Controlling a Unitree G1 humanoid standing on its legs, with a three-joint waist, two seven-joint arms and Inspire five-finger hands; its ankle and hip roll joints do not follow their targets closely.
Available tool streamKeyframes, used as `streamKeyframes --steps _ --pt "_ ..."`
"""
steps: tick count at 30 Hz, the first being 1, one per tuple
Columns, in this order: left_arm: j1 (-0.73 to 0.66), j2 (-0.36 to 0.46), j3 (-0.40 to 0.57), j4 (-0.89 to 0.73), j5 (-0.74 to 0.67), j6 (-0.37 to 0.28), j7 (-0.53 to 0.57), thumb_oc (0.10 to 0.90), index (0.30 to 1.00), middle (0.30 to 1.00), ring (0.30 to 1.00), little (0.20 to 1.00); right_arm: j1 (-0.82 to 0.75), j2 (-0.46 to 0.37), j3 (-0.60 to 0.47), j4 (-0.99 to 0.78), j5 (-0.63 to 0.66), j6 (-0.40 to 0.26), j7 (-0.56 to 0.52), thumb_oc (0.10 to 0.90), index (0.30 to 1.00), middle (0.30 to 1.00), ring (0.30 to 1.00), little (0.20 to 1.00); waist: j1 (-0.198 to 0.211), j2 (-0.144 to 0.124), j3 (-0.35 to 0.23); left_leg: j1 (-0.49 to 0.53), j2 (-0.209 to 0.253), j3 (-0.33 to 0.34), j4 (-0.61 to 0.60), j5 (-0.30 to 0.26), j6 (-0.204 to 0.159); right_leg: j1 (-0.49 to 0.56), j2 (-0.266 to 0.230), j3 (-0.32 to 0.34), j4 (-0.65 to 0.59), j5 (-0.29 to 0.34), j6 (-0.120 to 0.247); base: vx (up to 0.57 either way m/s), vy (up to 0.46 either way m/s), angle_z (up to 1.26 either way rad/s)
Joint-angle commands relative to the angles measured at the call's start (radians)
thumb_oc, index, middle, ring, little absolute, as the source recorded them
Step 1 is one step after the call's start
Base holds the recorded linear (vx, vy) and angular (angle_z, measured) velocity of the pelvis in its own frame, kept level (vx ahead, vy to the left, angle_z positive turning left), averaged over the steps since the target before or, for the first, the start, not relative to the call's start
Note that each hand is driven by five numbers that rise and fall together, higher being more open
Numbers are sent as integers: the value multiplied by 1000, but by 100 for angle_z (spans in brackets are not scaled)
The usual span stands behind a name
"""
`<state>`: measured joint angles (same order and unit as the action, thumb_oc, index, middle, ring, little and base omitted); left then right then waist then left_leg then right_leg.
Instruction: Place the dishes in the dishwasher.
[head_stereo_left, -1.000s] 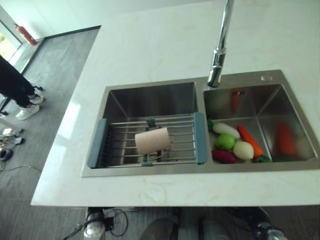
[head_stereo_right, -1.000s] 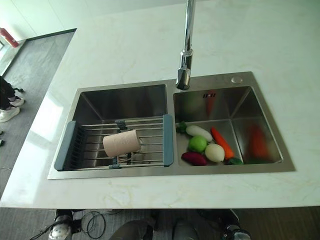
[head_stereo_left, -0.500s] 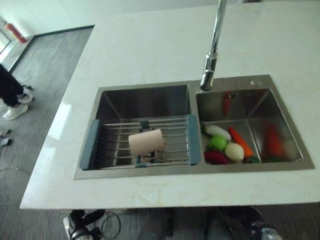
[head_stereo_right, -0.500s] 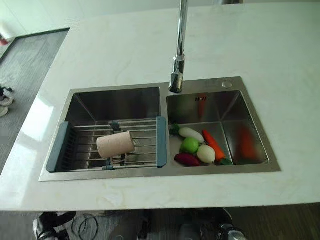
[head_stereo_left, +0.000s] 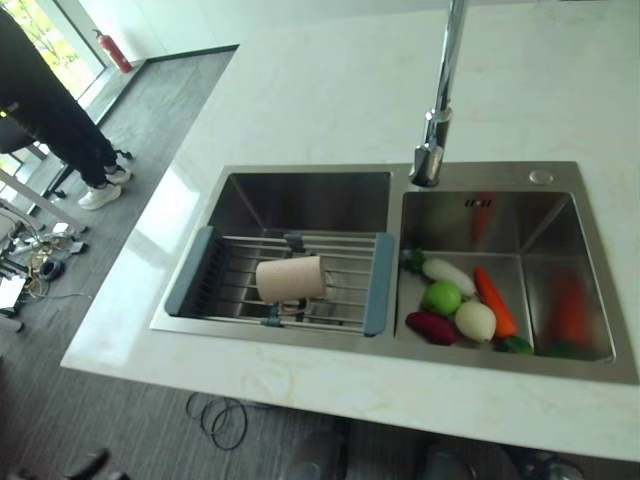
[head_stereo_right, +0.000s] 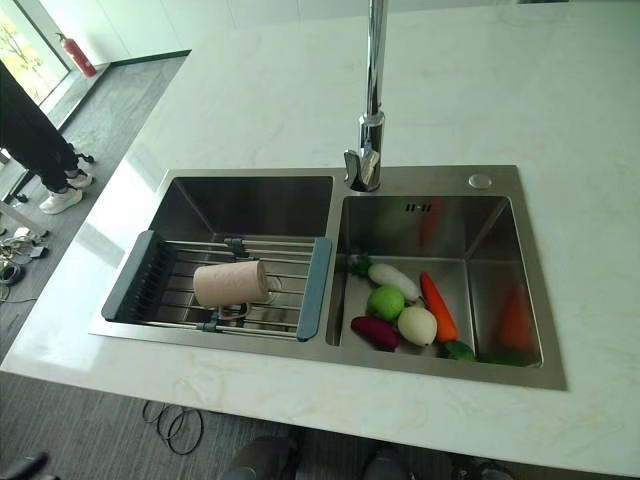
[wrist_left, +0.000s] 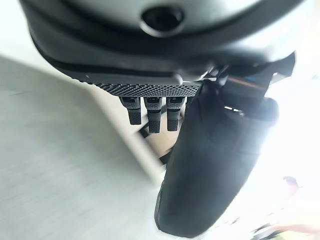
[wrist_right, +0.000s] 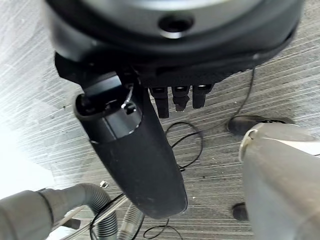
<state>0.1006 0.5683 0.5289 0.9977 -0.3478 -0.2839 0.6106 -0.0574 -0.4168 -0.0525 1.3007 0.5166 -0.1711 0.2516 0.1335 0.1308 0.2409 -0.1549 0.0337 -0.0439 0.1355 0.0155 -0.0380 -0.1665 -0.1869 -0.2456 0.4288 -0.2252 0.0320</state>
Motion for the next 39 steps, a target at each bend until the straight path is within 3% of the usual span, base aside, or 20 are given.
streamKeyframes --steps 1,3,5,7,8,13,14,15,17,18,19,22,29,32,39 --pt "36 261 83 -45 171 -122 141 800 900 900 900 900 -2 15 -3 -17 79 -48 -13 800 900 900 900 900 -7 -15 -23 -11 6 27 164 -214 7 97 -18 -3 -129 -18 74 50 0 15" --pt "44 361 128 -82 251 -129 186 800 900 900 900 900 4 19 6 -28 84 -42 -24 800 900 900 900 900 -4 -12 -31 -11 9 32 164 -219 8 100 -21 -9 -129 -19 76 54 1 9" --pt "70 584 221 -162 404 -160 240 800 900 900 900 900 12 22 36 -58 108 -14 -49 800 900 900 900 900 -1 -7 -43 -4 20 54 164 -228 10 109 -30 -21 -129 -17 83 106 -6 1" --pt "84 653 253 -204 429 -203 212 800 900 900 900 900 11 21 42 -63 119 -3 -51 800 900 900 900 900 0 -5 -50 -8 23 60 164 -226 11 106 -33 -25 -129 -10 86 71 -17 -2" --pt "87 701 266 -267 416 -223 147 800 900 900 900 900 12 21 44 -64 125 4 -49 800 900 900 900 900 2 -6 -53 -1 22 63 164 -236 10 113 -36 -25 -129 -17 90 46 -14 -3" --pt "93 701 272 -270 413 -221 144 800 900 900 900 900 12 22 45 -64 125 4 -49 800 900 900 900 900 1 -8 -54 -2 22 63 164 -236 10 111 -36 -24 -129 -16 90 31 -14 -5" --pt "48 804 194 -479 256 -354 -176 800 900 900 900 900 5 30 61 -59 144 20 -45 800 900 900 900 900 -21 -11 -62 9 22 70 164 -245 11 114 -35 -12 -129 -16 99 187 -107 -10" --pt "-37 828 100 -683 -8 -292 -485 800 900 900 900 900 9 36 60 -55 152 23 -38 800 900 900 900 900 -37 -19 -60 19 22 76 164 -252 12 116 -30 3 -129 -16 104 183 -113 7" --pt "-125 811 8 -785 -66 -234 -594 800 900 900 900 900 13 36 48 -52 152 21 -32 800 900 900 900 900 -41 -20 -60 16 23 80 164 -247 14 106 -26 16 -129 -6 106 37 -45 12" --pt "-125 811 8 -785 -66 -234 -594 800 900 900 900 900 13 36 48 -52 152 21 -32 800 900 900 900 900 -41 -20 -60 16 23 80 164 -247 14 106 -26 16 -129 -6 106 21 -46 -12" --pt "-223 767 -94 -878 -89 -156 -690 800 900 900 900 900 14 35 35 -48 155 23 -22 800 900 900 900 900 -53 -24 -59 19 22 83 164 -248 16 101 -23 28 -129 -2 110 34 -42 -24" --pt "-326 720 -205 -948 -96 -75 -778 800 900 900 900 900 17 34 16 -43 166 22 -16 800 900 900 900 900 -61 -28 -55 24 23 89 164 -248 18 97 -20 42 -129 3 114 27 -43 -40" --pt "-489 643 -426 -988 -79 108 -968 800 900 900 900 900 42 32 -23 -16 180 19 15 800 900 900 900 900 -101 -32 -49 35 25 111 164 -249 18 82 -13 80 -129 16 122 9 -13 -19" --pt "-513 620 -483 -996 -58 163 -1036 800 900 900 900 900 52 35 -27 -15 186 16 19 800 900 900 900 900 -112 -33 -44 37 26 118 164 -248 19 78 -12 86 -129 20 122 0 0 0" --pt "-535 599 -549 -992 40 186 -1062 800 900 900 900 900 55 34 -23 -32 207 2 17 800 900 900 900 900 -122 -33 -39 33 24 121 164 -245 18 70 -14 88 -129 22 122 -4 3 0"
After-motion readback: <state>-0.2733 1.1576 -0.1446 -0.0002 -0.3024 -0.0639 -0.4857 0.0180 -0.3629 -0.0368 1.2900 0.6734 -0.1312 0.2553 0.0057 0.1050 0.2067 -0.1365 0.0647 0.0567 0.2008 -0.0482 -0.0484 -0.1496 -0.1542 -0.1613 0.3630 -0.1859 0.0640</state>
